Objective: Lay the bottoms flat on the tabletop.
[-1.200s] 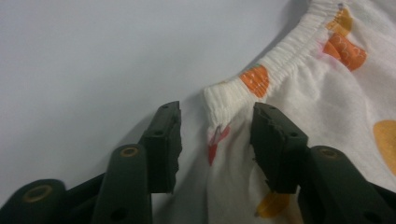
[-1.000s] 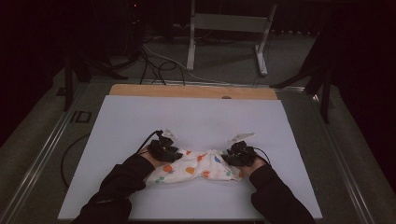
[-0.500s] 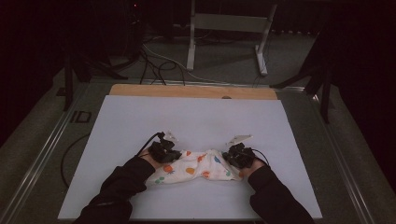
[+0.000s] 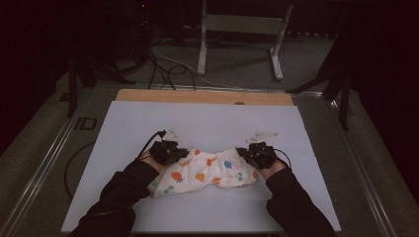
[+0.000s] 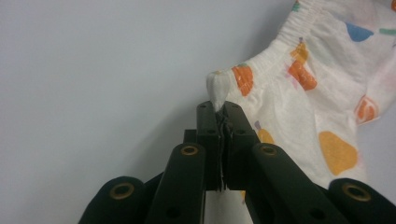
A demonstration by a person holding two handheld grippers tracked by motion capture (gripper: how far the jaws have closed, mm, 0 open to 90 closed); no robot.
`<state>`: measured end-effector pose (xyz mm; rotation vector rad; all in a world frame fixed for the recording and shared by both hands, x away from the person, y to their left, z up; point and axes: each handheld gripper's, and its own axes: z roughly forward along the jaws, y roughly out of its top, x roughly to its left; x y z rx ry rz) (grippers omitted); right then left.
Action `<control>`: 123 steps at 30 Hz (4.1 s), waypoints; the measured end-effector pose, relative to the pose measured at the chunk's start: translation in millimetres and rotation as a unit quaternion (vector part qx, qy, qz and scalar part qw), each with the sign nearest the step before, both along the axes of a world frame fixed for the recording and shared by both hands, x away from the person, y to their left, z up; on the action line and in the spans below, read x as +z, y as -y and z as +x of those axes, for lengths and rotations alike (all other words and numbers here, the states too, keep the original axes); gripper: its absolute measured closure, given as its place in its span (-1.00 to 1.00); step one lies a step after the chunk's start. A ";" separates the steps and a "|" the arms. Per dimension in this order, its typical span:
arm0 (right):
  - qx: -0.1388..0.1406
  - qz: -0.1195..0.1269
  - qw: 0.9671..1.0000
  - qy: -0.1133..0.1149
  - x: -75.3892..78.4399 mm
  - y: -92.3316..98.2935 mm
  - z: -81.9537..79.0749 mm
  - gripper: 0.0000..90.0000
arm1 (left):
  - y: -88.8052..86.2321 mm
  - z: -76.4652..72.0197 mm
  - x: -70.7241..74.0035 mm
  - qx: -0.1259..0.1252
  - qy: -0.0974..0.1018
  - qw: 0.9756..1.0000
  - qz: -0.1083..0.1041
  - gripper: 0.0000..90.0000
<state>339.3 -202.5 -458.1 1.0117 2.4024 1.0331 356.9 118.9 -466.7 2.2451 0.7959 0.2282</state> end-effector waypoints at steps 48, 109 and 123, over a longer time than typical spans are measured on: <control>-0.071 0.008 0.997 -0.012 -1.3 -39.2 130.2 0.97 | -9.3 115.8 -4.3 0.086 0.024 0.995 0.049 0.91; 0.066 0.073 0.995 0.008 13.9 -19.0 17.1 -0.77 | -30.7 -17.1 33.1 -0.019 0.037 0.998 -0.053 -0.88; 0.067 0.084 0.994 0.003 -6.9 3.5 -17.1 -0.76 | -28.7 -57.4 16.1 -0.058 0.038 0.996 -0.060 -0.86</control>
